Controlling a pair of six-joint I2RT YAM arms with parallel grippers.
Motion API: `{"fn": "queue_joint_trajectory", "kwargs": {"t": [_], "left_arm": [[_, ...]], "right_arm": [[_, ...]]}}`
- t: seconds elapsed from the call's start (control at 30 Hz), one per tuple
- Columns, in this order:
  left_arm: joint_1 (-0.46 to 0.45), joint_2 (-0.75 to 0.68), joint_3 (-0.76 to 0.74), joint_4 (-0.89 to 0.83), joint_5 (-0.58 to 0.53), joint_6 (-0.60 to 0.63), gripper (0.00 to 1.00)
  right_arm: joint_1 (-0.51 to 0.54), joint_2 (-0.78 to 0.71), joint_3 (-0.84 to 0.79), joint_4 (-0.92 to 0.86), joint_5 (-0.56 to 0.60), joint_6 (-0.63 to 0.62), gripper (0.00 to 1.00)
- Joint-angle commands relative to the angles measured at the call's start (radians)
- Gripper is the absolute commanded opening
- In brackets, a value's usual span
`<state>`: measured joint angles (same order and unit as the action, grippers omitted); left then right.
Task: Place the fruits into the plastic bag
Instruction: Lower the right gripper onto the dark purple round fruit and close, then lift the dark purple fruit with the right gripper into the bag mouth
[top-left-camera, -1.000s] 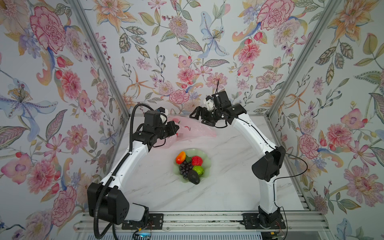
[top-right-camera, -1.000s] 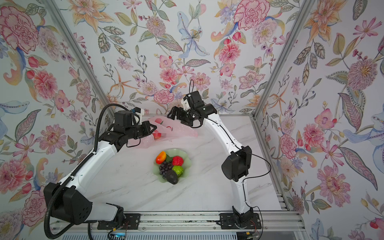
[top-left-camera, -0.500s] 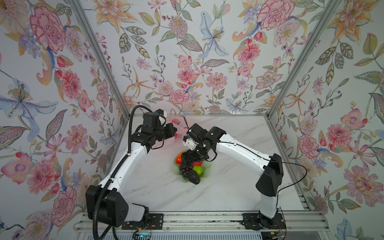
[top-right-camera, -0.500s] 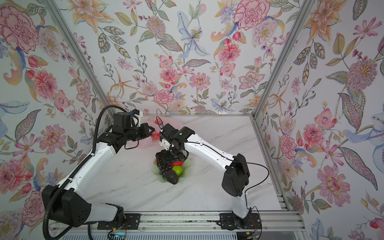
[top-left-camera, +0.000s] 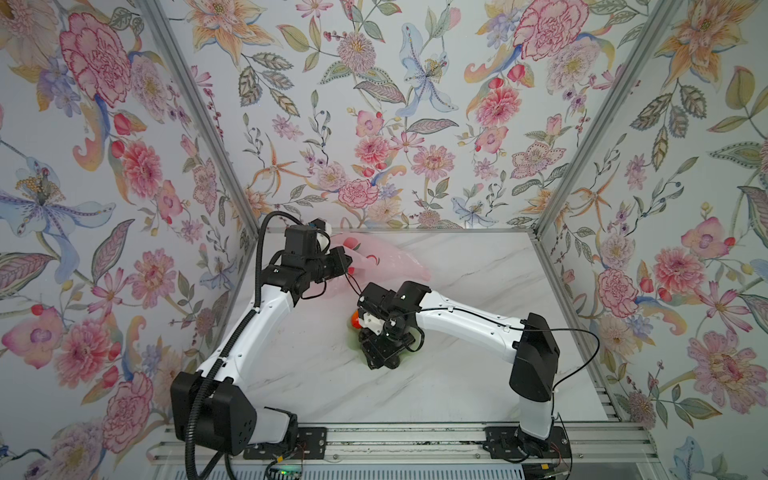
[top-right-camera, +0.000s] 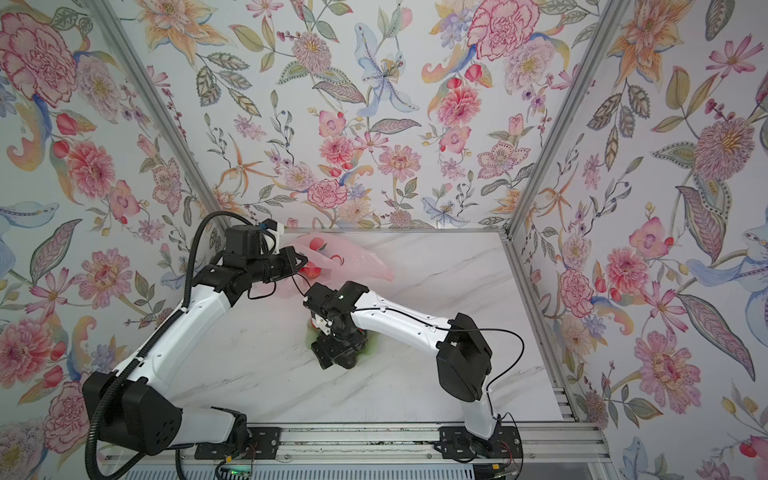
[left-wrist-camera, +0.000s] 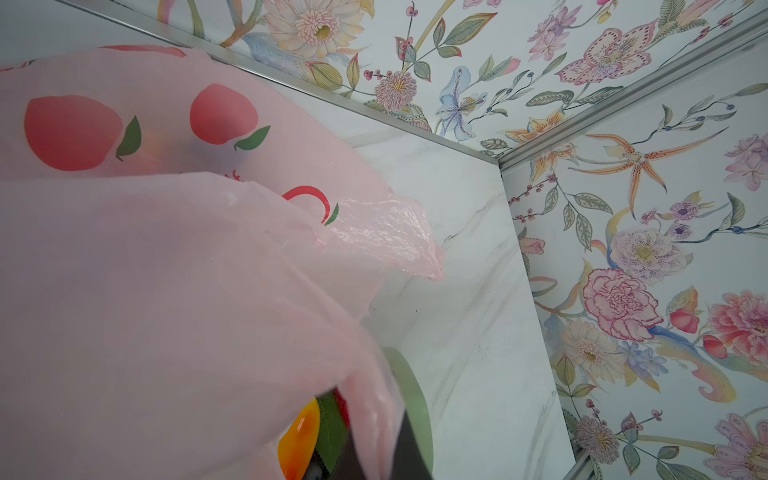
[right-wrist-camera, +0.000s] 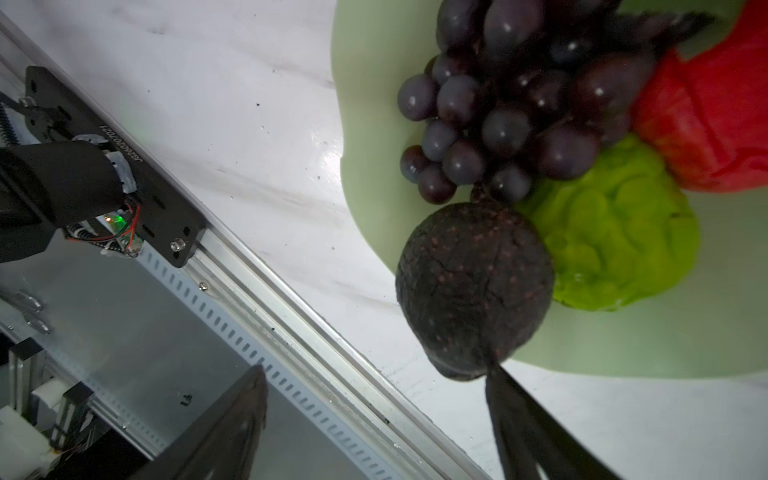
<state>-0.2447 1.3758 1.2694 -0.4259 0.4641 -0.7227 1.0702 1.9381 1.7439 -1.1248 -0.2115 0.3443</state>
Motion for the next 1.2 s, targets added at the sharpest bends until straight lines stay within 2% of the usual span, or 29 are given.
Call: {"fn": "queue_joint_trajectory", "kwargs": {"t": [0.0,0.27,0.47,0.7,1.0,1.17], "left_arm": [[0.010,-0.032,-0.016,0.000,-0.008,-0.009,0.00],[0.010,-0.043,-0.033,0.009,-0.002,-0.020,0.00],[0.013,-0.049,-0.032,0.010,0.002,-0.024,0.00],[0.011,-0.055,-0.036,0.012,0.003,-0.026,0.00],[0.010,-0.063,-0.046,0.021,0.010,-0.034,0.00],[0.011,-0.069,-0.048,0.024,0.016,-0.036,0.00]], "right_arm": [[-0.007,0.033,0.015,-0.024,0.087,0.010,0.82],[-0.008,0.093,0.041,-0.036,0.154,0.017,0.75],[-0.008,0.130,0.061,-0.036,0.161,0.010,0.70],[-0.009,0.129,0.062,-0.034,0.180,0.018,0.55],[-0.019,0.017,0.054,-0.029,0.209,0.048,0.43],[-0.074,-0.093,-0.003,0.029,0.129,0.079,0.41]]}}
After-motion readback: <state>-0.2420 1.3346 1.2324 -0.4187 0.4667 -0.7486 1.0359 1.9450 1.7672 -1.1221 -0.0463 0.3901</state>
